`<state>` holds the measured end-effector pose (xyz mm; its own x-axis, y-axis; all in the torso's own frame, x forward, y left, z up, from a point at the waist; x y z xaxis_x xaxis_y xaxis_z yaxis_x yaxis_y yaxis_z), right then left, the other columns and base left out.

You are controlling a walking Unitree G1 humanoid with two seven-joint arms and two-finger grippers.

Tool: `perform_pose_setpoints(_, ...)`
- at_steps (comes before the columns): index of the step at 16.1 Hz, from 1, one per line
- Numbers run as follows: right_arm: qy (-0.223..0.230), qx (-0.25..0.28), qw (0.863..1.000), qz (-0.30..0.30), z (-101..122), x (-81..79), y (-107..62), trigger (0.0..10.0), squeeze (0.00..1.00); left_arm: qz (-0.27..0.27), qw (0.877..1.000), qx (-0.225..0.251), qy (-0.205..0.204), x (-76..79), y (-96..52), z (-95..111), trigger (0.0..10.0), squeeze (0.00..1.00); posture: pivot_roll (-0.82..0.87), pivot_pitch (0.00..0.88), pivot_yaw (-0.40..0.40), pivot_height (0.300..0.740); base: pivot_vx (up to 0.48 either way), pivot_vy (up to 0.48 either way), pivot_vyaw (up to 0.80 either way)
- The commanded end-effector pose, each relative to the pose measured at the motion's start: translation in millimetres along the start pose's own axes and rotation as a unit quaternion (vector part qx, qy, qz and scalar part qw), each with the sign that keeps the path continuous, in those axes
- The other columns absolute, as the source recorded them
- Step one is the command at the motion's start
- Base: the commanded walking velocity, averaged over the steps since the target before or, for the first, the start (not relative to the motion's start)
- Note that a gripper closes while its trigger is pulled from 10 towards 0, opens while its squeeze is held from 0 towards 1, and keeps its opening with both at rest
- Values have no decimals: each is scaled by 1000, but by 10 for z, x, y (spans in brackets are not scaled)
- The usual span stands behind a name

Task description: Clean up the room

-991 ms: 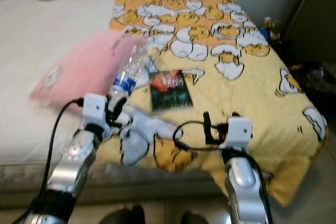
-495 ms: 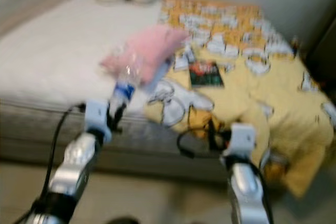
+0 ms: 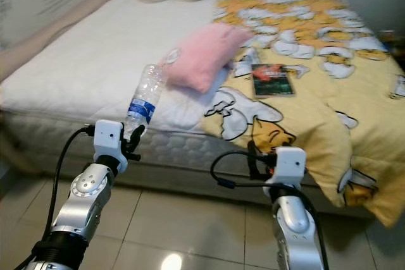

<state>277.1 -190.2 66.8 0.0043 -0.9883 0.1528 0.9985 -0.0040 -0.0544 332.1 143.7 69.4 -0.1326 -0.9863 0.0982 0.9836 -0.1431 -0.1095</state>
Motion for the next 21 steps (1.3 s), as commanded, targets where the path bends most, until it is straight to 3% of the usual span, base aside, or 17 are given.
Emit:
perform_pose_setpoints(1,2,10,1000,1,51,14,38,10000,0,6,1000,16,-3,12,17,82,10000,0,-117,0,54,740,0,-480,463)
perform_pose_setpoints(8,1,7,1000,10,28,34,70,10000,0,90,996,-14,16,-302,-37,-34,10000,0,-100,0,50,740,0,-480,453)
perform_pose_setpoints(13,-2,3,1000,23,4,-3,71,10000,0,83,996,-15,27,-243,-23,-51,10000,0,-82,0,36,740,0,-480,453)
perform_pose_setpoints(15,-3,4,1000,27,13,-34,82,10000,0,71,996,-25,44,-181,19,-80,10000,0,-87,0,33,740,0,0,444)
perform_pose_setpoints(18,-10,9,1000,23,39,-22,70,10000,0,6,1000,15,23,162,123,70,10000,0,-120,0,29,740,0,0,438)
perform_pose_setpoints(21,-18,2,1000,12,22,3,75,10000,0,35,999,16,-8,95,161,96,10000,0,-122,0,29,740,480,0,140)
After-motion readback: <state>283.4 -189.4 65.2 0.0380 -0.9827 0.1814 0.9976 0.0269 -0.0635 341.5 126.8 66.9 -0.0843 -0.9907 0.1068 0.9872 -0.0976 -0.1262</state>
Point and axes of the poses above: a point about 5 cm out from each wrist's last joint towards the gripper, its own y axis pointing out of the wrist towards the gripper, its own z axis along the axis of the wrist's last joint, x = y × z, the point moved 3 cm from there along y, pointing out of the wrist towards the gripper, and after that the axes turned 8 degrees about -y, right-handed, at the moved point
